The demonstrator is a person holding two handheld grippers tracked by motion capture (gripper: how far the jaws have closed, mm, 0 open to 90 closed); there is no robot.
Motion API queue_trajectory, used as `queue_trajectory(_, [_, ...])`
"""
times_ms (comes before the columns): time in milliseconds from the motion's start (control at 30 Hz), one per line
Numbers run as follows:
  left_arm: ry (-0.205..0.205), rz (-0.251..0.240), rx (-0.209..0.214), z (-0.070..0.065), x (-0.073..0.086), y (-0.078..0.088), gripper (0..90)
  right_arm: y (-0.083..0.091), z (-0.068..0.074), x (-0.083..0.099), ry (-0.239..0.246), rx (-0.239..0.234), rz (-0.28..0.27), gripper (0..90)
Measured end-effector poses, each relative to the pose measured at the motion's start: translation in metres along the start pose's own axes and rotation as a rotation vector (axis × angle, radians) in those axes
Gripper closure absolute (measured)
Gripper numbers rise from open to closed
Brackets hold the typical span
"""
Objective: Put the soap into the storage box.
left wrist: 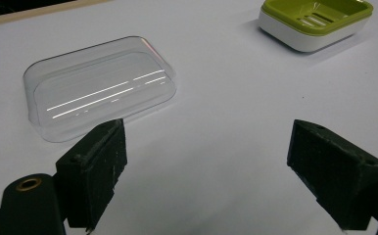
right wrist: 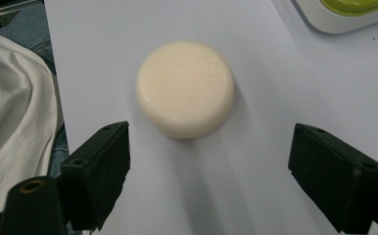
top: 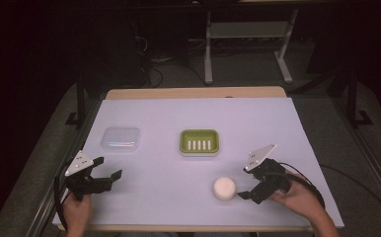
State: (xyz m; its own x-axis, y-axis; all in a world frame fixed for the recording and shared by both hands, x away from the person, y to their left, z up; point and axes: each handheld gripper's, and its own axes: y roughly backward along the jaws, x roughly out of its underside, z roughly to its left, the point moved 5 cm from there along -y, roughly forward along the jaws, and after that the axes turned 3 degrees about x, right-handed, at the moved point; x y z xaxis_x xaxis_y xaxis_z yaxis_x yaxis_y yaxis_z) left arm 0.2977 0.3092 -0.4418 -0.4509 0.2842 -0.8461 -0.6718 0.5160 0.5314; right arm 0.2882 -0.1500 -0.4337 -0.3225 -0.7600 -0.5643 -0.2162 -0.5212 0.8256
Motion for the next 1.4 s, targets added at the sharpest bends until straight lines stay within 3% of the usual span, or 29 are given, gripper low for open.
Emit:
queue_trajectory(433, [0.001,-0.005,0.001,0.000,0.000,0.001,14.5,-0.014,0.003,-0.015,0.042,-0.024,0.025,14.9])
queue_trajectory(1400, [0.008,-0.012,0.003,0.001,0.000,0.002,14.5,-0.042,0.012,-0.027,0.085,-0.048,0.084,14.8])
